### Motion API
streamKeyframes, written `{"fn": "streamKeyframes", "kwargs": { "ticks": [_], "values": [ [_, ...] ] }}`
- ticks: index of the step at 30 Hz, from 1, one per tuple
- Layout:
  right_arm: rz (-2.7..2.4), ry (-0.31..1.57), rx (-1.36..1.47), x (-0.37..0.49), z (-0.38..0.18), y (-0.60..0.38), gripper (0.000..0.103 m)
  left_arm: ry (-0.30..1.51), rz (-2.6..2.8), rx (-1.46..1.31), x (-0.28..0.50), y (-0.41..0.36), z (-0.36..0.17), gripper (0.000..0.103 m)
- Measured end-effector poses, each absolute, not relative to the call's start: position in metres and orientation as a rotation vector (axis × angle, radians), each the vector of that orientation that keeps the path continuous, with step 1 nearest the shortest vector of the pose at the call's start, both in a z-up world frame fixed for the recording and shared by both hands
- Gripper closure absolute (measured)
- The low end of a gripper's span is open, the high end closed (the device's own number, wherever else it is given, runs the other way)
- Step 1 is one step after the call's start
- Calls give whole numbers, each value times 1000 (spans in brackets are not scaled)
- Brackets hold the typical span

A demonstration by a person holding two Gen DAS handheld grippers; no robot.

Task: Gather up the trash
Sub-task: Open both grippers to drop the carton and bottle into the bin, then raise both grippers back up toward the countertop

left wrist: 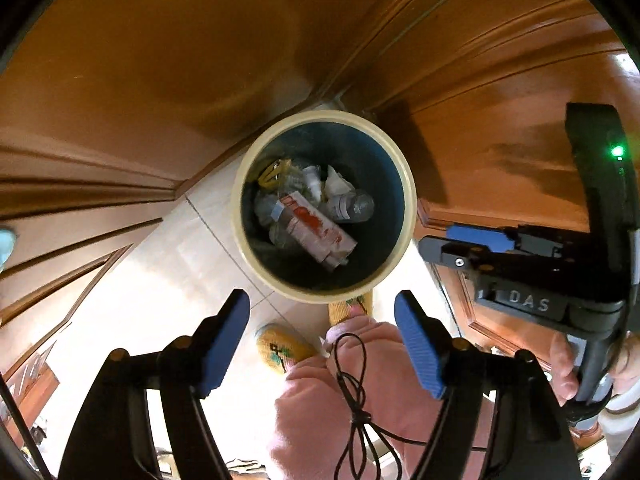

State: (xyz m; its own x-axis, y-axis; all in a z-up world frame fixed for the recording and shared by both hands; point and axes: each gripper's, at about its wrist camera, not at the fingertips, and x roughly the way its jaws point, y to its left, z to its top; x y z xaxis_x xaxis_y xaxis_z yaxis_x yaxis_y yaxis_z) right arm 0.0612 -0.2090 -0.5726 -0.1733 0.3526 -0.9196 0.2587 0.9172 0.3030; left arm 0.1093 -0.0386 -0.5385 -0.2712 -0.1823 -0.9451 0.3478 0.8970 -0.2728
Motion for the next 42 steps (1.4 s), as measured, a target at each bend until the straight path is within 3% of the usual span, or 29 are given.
{"fn": "streamKeyframes", "kwargs": {
  "ticks": [9, 19, 32, 42],
  "values": [
    [89, 1713, 500, 49, -491, -211, 65, 1749, -516, 85, 104, -24, -472, 26],
    [68, 1603, 528, 35, -345, -213, 65, 1610, -574, 122, 86, -29, -317, 8],
    [-18, 1271, 477, 37, -152, -240, 64, 1336, -677, 174, 90, -57, -145, 7],
    [-18, 1096, 398, 85, -72, -260, 64, 1144, -586, 66, 151, -58, -54, 7]
  ]
}}
